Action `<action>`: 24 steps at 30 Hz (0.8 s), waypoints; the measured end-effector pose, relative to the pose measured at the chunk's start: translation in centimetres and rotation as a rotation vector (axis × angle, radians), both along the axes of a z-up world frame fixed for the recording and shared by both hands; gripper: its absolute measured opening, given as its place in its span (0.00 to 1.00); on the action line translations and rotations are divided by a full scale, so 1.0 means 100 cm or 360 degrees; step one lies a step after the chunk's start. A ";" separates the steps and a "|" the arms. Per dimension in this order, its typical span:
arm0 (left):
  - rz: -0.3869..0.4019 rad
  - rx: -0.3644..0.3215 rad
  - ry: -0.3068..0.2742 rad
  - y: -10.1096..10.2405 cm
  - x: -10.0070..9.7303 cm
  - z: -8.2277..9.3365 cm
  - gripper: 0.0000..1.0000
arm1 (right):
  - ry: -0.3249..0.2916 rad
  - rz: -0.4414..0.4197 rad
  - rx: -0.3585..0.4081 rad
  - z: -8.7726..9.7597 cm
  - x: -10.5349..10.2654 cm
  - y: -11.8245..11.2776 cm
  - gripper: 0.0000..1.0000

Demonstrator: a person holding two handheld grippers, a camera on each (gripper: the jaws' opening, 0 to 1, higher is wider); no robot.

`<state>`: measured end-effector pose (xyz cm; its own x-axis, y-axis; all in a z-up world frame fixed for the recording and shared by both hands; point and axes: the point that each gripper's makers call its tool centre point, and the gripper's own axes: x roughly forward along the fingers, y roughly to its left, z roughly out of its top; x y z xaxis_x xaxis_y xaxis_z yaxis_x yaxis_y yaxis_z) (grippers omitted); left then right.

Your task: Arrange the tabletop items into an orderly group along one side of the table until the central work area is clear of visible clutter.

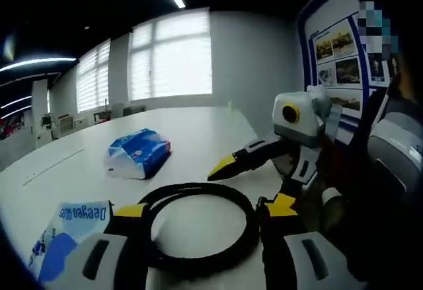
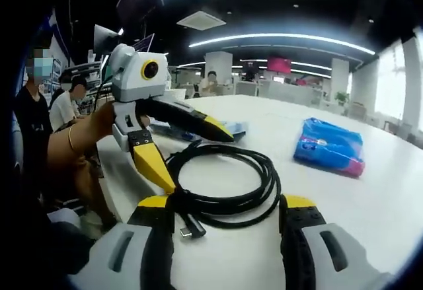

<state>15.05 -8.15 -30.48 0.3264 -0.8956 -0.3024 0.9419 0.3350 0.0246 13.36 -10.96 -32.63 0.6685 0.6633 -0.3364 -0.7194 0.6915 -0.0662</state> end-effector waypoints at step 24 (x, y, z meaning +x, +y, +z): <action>0.0162 -0.0167 -0.0044 0.027 -0.021 0.050 0.73 | -0.0197 -0.0002 0.0167 0.059 -0.014 0.001 0.66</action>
<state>12.92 -5.50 -25.44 0.4240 -0.8836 -0.1987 0.9024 0.4308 0.0099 11.96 -10.86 -26.75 0.7015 0.6894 -0.1805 -0.7092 0.7003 -0.0816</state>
